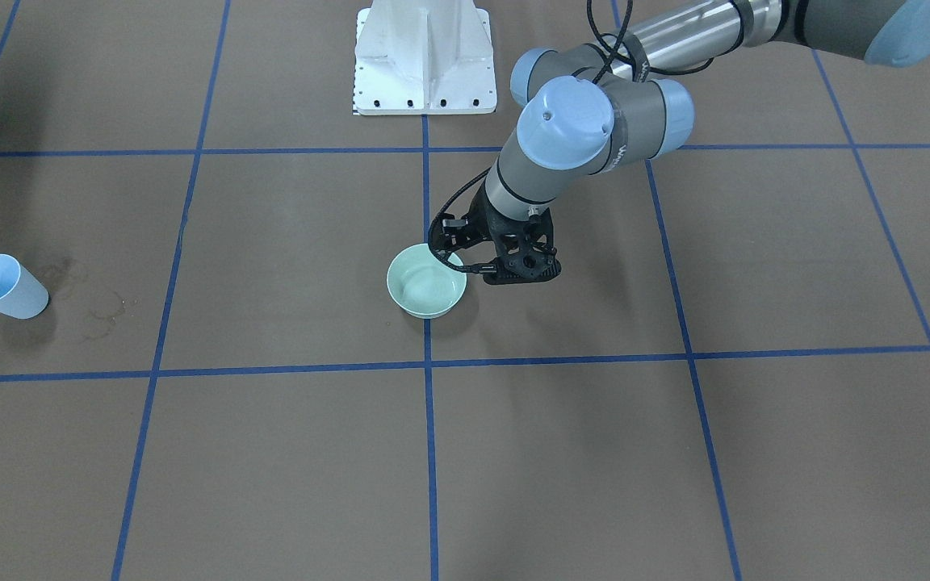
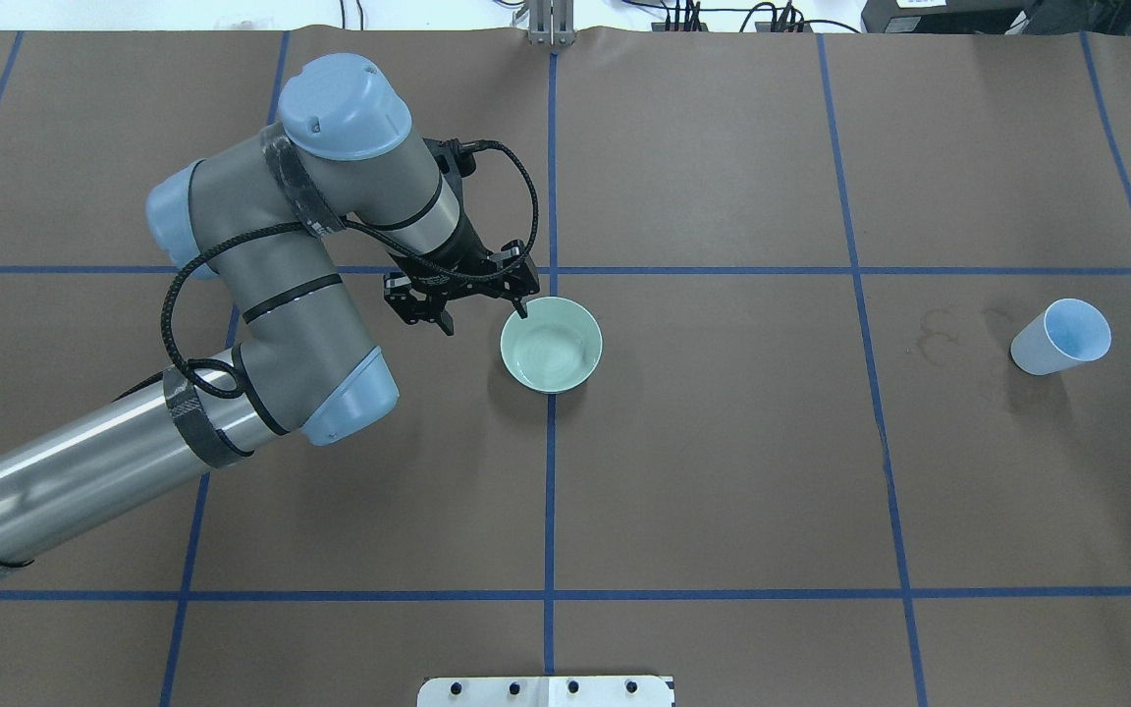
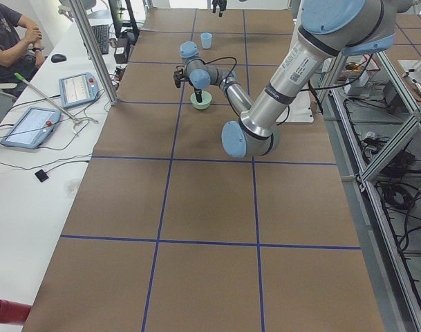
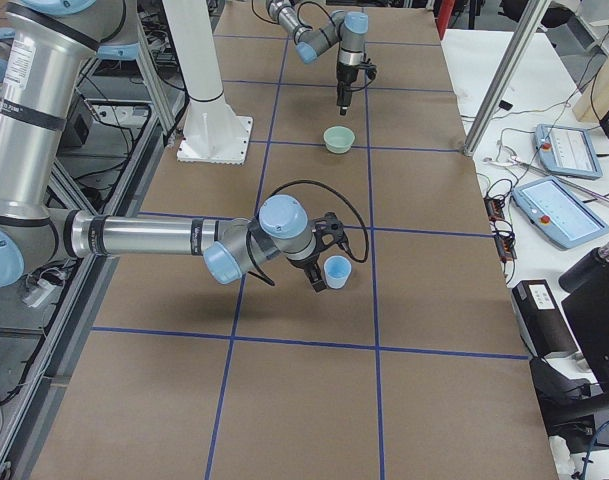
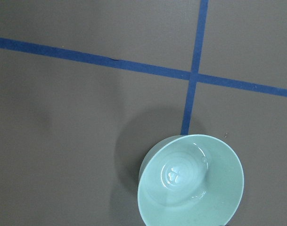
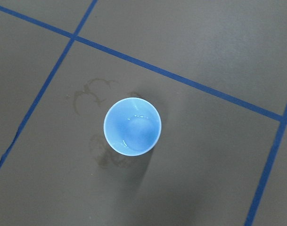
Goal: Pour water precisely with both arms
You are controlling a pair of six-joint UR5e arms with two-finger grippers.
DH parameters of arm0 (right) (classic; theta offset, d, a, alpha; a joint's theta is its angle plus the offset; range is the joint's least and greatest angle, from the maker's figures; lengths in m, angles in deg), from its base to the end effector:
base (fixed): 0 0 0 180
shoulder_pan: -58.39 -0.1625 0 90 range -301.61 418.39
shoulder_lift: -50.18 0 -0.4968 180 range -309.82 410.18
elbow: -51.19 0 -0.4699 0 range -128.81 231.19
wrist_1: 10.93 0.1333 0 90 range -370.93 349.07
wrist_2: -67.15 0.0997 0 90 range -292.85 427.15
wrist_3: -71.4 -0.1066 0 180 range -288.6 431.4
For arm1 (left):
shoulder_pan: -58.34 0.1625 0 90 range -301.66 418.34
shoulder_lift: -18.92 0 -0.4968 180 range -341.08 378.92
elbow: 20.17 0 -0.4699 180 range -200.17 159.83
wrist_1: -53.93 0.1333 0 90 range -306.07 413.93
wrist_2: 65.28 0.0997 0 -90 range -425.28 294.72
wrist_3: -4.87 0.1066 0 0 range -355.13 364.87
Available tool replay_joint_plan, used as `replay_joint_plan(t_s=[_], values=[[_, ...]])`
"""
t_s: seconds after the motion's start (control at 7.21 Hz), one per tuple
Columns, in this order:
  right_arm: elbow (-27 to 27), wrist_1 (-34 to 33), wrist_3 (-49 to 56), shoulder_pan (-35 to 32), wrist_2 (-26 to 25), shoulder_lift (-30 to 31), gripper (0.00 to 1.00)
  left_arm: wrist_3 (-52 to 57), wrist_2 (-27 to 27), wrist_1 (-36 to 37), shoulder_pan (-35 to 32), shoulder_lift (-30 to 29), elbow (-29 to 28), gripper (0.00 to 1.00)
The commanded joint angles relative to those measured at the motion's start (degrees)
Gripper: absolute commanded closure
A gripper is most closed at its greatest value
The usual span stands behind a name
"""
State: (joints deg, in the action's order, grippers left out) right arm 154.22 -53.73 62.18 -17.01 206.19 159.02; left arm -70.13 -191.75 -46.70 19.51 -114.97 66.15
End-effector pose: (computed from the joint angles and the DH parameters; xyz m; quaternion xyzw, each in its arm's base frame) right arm -0.0568 -0.4275 0.6668 0.2345 -0.4462 -0.1864 0.8433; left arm 0.6048 -0.5766 0.1940 -0.0675 0.4915 -0.0457 0.8671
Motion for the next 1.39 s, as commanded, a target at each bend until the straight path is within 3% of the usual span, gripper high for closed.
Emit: replay_joint_plan(t_s=[0.0, 0.14, 1.25], values=[[-10.52, 20.14, -2.64, 3.84, -6.46, 0.05, 0.0, 0.21, 0.17, -0.09, -0.02, 0.65, -0.28, 0.12], [-11.35, 20.47, -5.26, 6.29, -9.46, -1.25, 0.0, 0.12, 0.17, -0.09, 0.06, 0.66, -0.28, 0.12], [-16.28, 20.92, -7.74, 15.27, -14.24, -8.21, 0.01, 0.3, 0.08, -0.09, -0.55, 1.45, -0.02, 0.13]])
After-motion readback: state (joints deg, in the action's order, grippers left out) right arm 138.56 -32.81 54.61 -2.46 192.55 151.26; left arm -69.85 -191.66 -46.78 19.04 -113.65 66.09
